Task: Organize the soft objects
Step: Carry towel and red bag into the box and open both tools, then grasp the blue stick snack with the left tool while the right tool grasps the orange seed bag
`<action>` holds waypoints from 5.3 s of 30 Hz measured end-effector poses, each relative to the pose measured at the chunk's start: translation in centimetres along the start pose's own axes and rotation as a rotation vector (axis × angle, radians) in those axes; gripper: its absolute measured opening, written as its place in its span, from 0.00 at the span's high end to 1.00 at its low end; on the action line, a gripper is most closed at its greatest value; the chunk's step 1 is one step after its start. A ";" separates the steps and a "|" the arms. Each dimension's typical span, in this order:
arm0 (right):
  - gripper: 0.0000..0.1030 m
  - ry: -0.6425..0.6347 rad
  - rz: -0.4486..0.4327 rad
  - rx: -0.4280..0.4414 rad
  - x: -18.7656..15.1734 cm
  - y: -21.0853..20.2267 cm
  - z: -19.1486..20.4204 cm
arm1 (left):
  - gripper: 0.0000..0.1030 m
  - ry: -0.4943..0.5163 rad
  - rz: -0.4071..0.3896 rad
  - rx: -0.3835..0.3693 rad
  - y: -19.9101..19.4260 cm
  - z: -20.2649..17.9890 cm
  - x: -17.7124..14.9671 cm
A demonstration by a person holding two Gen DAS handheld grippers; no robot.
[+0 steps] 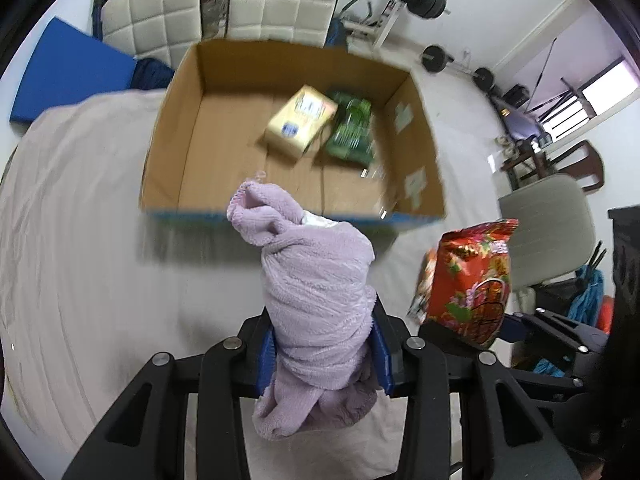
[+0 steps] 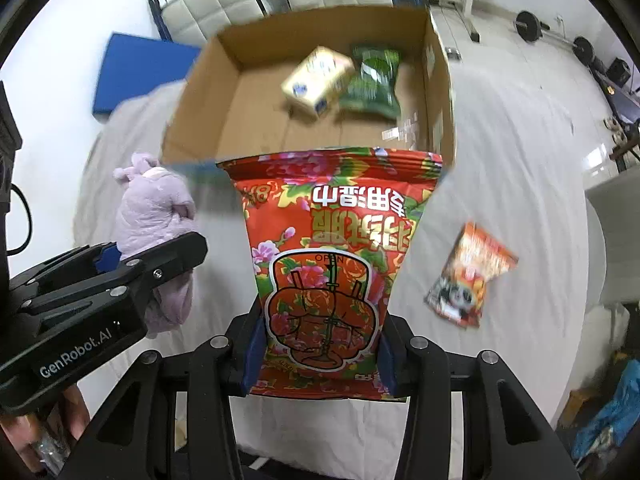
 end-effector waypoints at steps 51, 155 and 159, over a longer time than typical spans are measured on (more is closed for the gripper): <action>0.35 0.023 0.323 -0.139 16.7 18.7 -0.9 | 0.33 -0.017 0.304 0.214 15.1 13.7 23.7; 0.47 0.128 0.395 -0.210 -6.5 20.1 -5.2 | 0.82 -0.086 0.309 0.212 16.0 6.7 -9.7; 0.49 0.128 0.390 -0.192 -6.7 20.1 -4.0 | 0.83 -0.088 0.298 0.205 15.3 6.3 -10.1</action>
Point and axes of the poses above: each gripper's, at about its wrist camera, not at the fingertips, and y roughly the way its jaws point, z to its left, x to its top, the point moved 4 cm from there along y, roughly the way its jaws point, and after that the axes turned 8 degrees about -x, right-handed, at the moved point
